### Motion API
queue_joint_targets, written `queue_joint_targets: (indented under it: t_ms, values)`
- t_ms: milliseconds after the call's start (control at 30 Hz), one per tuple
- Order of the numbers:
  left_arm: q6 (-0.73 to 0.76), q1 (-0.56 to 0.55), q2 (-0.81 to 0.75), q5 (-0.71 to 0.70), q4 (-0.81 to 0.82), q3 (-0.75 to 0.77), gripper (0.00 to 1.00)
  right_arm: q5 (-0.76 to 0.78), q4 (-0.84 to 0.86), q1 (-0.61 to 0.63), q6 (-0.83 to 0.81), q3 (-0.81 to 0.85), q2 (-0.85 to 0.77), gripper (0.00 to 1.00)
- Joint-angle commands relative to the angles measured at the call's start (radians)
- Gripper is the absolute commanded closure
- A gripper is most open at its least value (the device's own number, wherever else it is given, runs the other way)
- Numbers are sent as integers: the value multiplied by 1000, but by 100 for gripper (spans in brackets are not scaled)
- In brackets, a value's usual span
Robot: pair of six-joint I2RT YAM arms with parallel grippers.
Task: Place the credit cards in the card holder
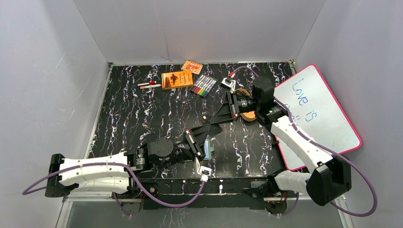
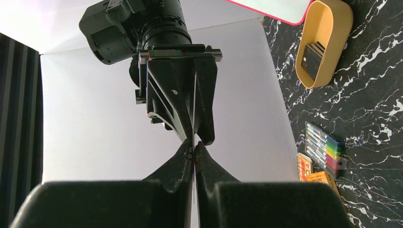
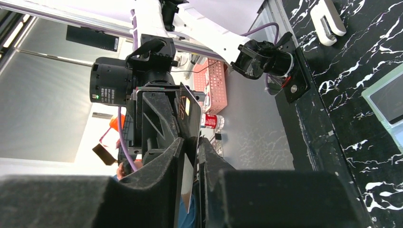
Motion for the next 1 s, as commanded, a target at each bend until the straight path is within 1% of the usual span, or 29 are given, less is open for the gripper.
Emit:
queue_joint_targets:
  t_ms: [0,67,133,167,267,300,433,500,600,633,700,733,767,800,833,900,933,967]
  values:
    - [14,-5,-21,-15,6,45,100,-23,91,3,41,-12,-32,78]
    - [15,-4,-23,-16,3,45,100,-19,105,3,49,-19,-34,77]
    - [15,-4,-24,-16,-1,45,100,-8,124,3,65,-29,-40,70]
    - [15,-4,-25,-16,-2,44,100,-6,133,3,74,-33,-40,67]
    - [13,-4,-29,-16,-8,44,100,-8,181,3,112,-56,-44,65]
    - [12,-4,-30,-16,-10,44,100,-6,214,3,137,-69,-48,67]
    - [10,-4,-37,-21,-20,45,100,-2,334,2,217,-118,-59,78]
    - [8,-4,-41,-20,-26,43,100,1,354,2,228,-121,-62,85]
    - [1,-4,-44,-22,-30,39,100,3,389,3,254,-122,-59,100]
    - [-2,-4,-43,-26,-32,38,100,5,399,3,260,-121,-60,100]
    - [-16,-3,-45,-31,-38,35,89,14,414,1,266,-119,-63,100]
    - [-31,-1,-49,-32,-35,31,76,19,417,0,266,-116,-65,100]
    - [-49,3,-51,-32,-33,28,31,29,418,-4,262,-112,-70,100]
    - [-65,10,-55,-36,-32,21,13,45,406,-17,256,-111,-80,100]
    - [-86,15,-60,-42,-27,10,11,68,390,-35,245,-109,-95,100]
    - [-155,21,-72,-69,11,-21,10,129,359,-108,200,-103,-134,100]
    - [-195,21,-80,-85,37,-41,10,154,310,-128,167,-89,-146,100]
    - [-245,22,-86,-110,69,-66,10,225,185,-163,30,-54,-173,100]
